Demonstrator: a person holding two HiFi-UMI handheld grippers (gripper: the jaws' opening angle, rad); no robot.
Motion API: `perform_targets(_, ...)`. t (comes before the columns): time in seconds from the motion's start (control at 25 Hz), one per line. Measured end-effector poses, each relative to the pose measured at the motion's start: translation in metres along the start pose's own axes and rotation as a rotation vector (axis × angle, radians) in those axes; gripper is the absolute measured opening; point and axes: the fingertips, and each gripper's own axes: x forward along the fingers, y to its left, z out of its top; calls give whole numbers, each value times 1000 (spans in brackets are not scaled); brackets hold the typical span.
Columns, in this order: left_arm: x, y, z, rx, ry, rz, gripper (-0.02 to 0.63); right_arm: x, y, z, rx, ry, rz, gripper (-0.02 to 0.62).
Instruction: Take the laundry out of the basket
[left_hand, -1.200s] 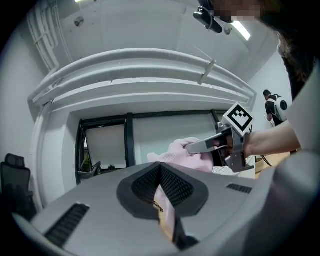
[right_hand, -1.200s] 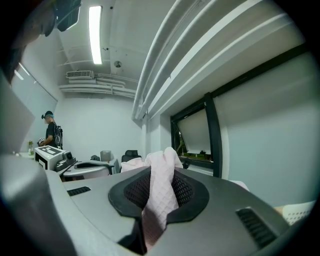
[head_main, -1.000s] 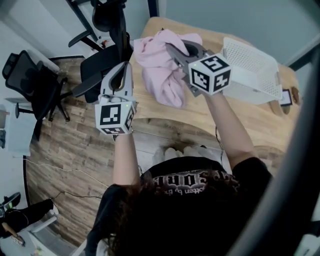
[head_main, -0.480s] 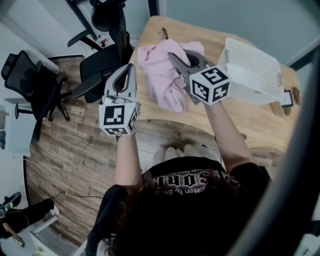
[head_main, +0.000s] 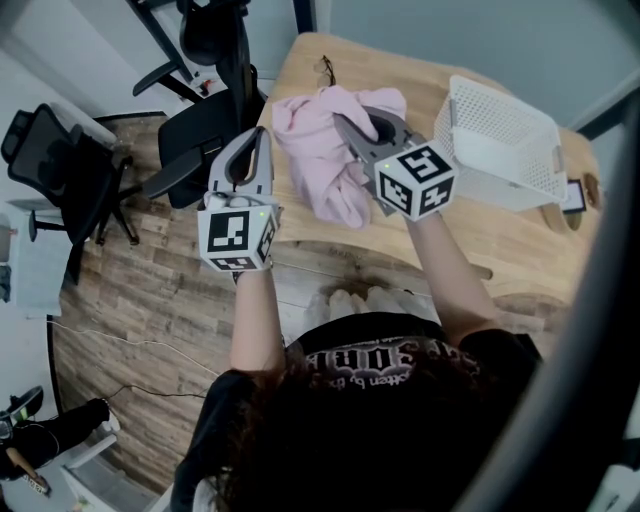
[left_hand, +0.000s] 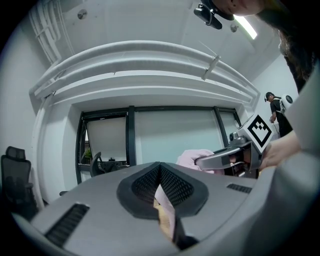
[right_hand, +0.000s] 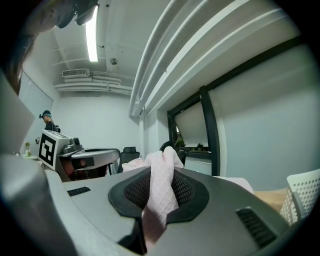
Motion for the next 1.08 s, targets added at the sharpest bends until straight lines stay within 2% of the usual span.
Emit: perform_targets(1.08,1,-11,2,1,-2,-34,-3,-17,-5,-10,0,6,-55,71)
